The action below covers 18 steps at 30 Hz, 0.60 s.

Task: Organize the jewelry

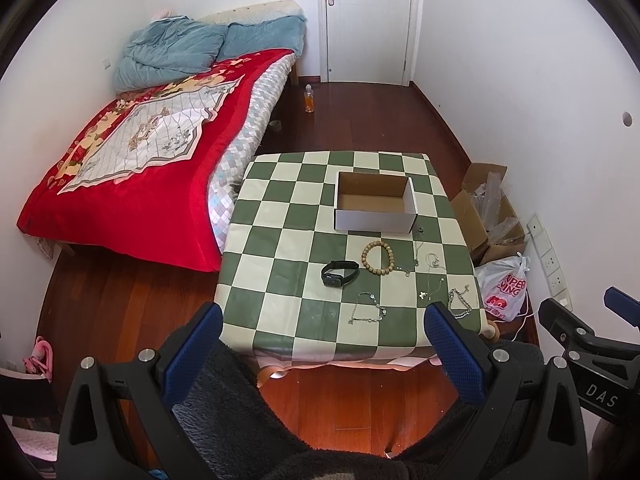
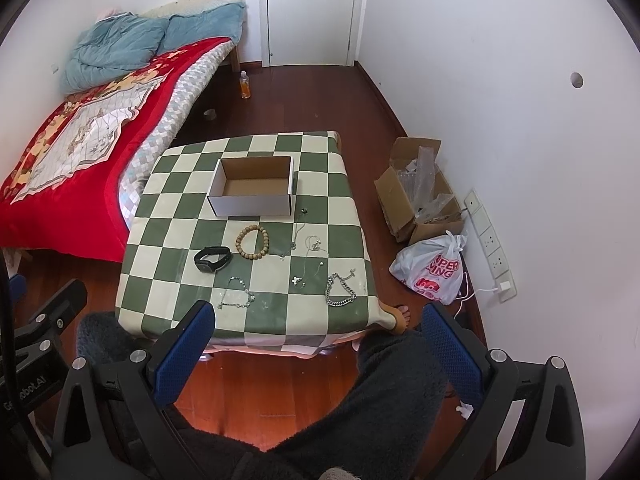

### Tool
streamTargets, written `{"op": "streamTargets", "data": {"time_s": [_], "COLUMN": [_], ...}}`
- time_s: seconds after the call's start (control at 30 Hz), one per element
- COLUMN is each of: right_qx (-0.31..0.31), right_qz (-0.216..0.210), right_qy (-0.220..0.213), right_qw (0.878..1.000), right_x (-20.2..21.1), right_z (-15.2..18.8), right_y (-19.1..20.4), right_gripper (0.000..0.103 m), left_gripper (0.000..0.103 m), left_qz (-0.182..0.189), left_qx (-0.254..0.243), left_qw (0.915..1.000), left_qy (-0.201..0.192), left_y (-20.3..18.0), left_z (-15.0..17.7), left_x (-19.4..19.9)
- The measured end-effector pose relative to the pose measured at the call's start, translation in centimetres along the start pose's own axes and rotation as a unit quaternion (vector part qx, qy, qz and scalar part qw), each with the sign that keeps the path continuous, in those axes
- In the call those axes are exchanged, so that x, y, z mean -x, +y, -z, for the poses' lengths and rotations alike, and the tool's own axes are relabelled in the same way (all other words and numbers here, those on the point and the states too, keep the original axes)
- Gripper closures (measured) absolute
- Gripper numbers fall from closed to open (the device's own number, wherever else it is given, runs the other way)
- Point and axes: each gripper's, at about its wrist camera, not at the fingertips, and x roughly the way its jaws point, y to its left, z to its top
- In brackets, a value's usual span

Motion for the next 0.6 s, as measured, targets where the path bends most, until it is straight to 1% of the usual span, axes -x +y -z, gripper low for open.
{"op": "streamTargets", "data": {"time_s": [0.6], "right_qx": [0.003], "right_qz": [-0.003], "right_qy": [-0.003], "right_qw": [1.0], "right_x": [0.25], "right_z": [0.12], "right_y": [0.29], "right_gripper": [0.0], "left_gripper": [0.0], "left_qz": [0.0], "left_qx": [-0.002], "left_qw": [1.0], "left_qy": [-0.002], "left_y": [0.0], "left_z": [0.24], "left_x": [0.37]}}
